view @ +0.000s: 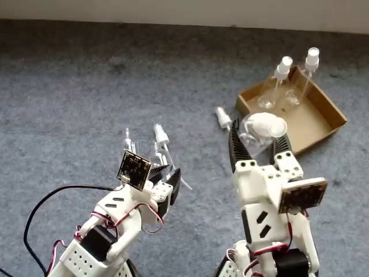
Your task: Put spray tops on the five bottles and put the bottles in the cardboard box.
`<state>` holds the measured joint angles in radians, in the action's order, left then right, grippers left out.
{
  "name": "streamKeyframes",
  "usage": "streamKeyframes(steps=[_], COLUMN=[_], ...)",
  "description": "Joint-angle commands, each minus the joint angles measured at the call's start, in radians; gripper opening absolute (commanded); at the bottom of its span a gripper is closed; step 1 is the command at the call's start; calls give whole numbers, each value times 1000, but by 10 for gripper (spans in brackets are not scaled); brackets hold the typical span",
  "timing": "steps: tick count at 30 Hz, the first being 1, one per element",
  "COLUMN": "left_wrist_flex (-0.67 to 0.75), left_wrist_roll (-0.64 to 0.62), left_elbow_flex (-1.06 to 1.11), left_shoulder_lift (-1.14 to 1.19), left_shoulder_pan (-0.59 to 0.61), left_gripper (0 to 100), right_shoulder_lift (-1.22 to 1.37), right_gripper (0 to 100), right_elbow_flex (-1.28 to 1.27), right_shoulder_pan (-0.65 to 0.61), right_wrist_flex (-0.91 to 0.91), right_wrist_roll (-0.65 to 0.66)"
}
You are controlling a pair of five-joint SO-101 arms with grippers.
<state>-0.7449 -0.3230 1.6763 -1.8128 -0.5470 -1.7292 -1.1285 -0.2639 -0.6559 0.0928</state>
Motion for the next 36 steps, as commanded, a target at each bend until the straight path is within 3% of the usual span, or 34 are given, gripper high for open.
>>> streamKeyframes(steps=[1,6,12,17,24,29,36], left_wrist_flex=[0,2,18,132,135,138,138], left_wrist_roll=[-9,-11,-11,-11,-11,-11,-11], left_elbow_flex=[5,4,5,18,18,18,18], left_shoulder_lift=[-7,-7,-7,-7,-7,-7,-7], left_shoulder_pan=[-19,-28,-168,-239,-335,-317,-200], left_gripper=[30,30,30,30,30,30,30], right_shoulder_lift=[-10,-4,-4,-10,-13,-13,-13], right_gripper=[34,34,34,34,34,34,34], right_elbow_flex=[-108,-251,-384,-440,-435,-438,-441], right_shoulder_pan=[-39,-130,-189,-262,-360,-406,-478], right_wrist_flex=[104,236,372,387,383,381,381], right_wrist_roll=[-8,-2,-5,-8,-8,-8,-8])
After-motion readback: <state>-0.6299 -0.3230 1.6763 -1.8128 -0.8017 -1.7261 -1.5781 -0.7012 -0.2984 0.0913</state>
